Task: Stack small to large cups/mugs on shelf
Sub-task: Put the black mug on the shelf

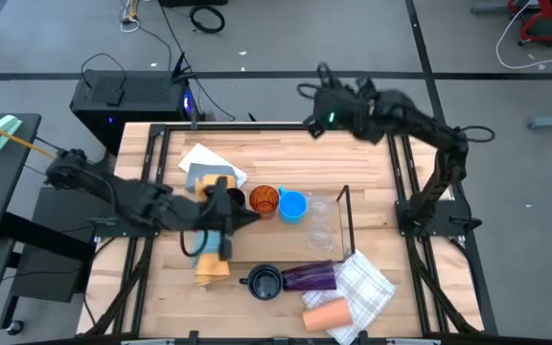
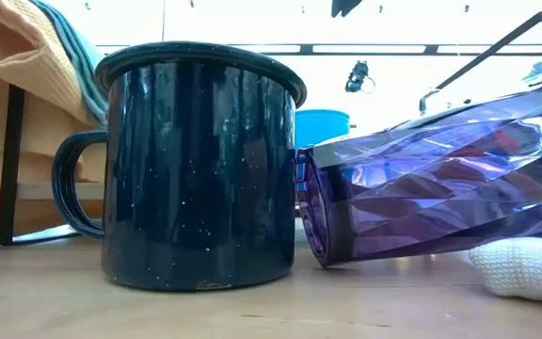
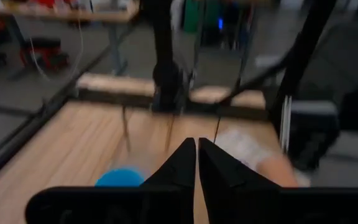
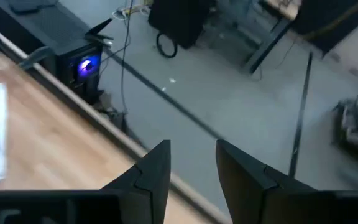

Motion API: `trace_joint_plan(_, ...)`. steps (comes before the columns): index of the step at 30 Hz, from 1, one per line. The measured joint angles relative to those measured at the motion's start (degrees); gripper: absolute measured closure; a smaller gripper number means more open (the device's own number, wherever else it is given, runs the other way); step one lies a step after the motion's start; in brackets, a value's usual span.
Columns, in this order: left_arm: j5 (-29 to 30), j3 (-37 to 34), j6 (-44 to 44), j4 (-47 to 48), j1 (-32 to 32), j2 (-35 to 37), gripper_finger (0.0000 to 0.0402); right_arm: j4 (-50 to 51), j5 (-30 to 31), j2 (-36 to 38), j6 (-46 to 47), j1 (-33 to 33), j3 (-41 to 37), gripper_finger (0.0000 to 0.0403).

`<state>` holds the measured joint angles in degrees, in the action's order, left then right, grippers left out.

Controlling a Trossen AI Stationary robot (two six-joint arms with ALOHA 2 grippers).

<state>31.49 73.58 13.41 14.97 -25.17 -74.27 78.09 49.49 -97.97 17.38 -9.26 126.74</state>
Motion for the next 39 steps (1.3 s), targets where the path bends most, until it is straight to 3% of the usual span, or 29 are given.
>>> trace_joint_plan(4, 4.1, 0.0, 0.7, -13.3, -2.0, -4.8, 0.0387, -4.7, -7.2, 0.4, -13.7, -5.8, 2.4, 0.0268)
trace_joint_plan(7, 4.7, 0.0, 4.9, -16.9, -2.9, -9.0, 0.0388, -7.1, -14.1, 1.2, -19.8, -10.2, 3.1, 0.0268)
trace_joint_plan(15, 8.2, 0.0, 26.5, -9.2, -6.3, -20.7, 0.039, -8.0, -29.3, 3.1, -25.5, -19.8, 3.1, 0.0268)
trace_joint_plan(22, 9.2, 0.0, 35.1, -0.7, -6.5, -25.5, 0.0391, -8.7, -35.1, 3.8, -25.1, -22.9, 3.1, 0.0268)
trace_joint_plan(27, -0.6, 0.0, 39.8, 10.7, -4.8, -25.2, 0.0381, -8.1, -36.7, 3.8, -25.0, -22.8, 3.1, 0.0268)
trace_joint_plan(34, -14.9, 0.5, 35.0, 11.4, -2.3, -23.9, 0.0348, -7.8, -37.8, 3.8, -24.0, -22.8, 3.1, 0.0268)
trace_joint_plan(39, -18.7, 2.1, 33.4, 15.9, -0.6, -23.9, 0.03, -7.3, -38.0, 3.8, -22.9, -22.8, 3.1, 0.0268)
